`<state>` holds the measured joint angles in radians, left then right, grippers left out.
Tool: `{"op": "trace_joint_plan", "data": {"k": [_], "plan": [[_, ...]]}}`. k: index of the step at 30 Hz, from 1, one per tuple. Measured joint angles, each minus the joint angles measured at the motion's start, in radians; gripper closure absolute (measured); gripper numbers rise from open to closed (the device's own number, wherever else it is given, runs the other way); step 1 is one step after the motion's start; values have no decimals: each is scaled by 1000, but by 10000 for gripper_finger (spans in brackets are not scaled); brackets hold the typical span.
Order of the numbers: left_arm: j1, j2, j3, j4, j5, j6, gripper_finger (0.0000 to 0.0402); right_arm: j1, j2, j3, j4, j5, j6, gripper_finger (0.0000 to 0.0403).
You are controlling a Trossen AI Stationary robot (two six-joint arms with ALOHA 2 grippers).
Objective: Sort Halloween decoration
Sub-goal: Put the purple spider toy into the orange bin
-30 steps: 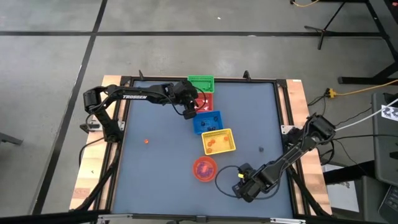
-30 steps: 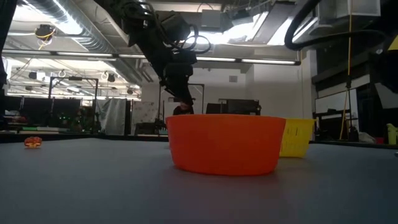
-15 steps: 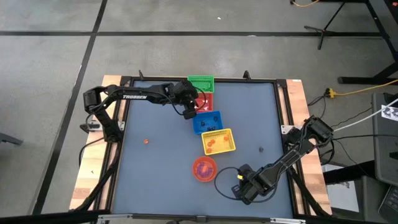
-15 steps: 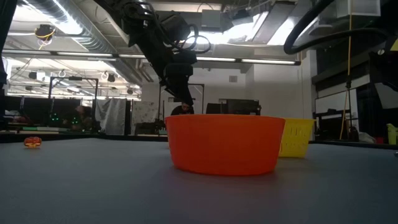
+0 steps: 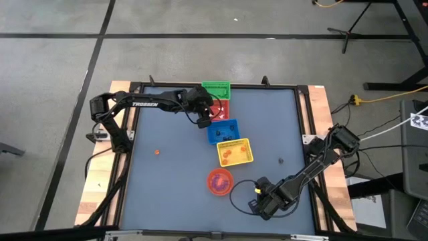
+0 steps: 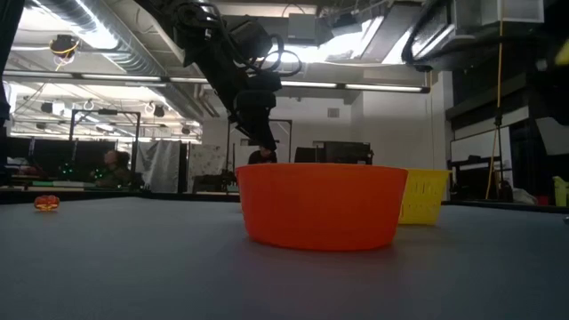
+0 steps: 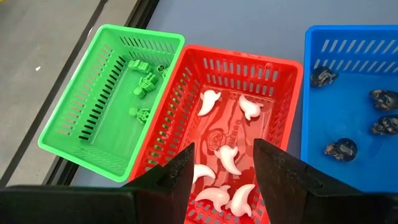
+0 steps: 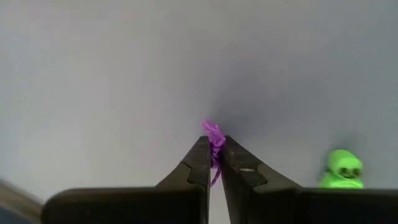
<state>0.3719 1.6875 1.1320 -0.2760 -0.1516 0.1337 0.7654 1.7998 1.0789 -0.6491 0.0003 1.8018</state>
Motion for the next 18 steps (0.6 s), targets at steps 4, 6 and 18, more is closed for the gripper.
{"op": "trace_joint_plan", "data": {"k": [4, 6, 18], "plan": [[-1, 0, 11, -12, 0, 25, 253, -2, -50, 0, 12, 83, -1, 380], [-8, 0, 35, -37, 0, 34, 253, -9, -66, 2, 21, 138, -7, 380], [-116, -2, 350, -584, 0, 105, 253, -180, -56, 2, 314, 419, -518, 380]]}}
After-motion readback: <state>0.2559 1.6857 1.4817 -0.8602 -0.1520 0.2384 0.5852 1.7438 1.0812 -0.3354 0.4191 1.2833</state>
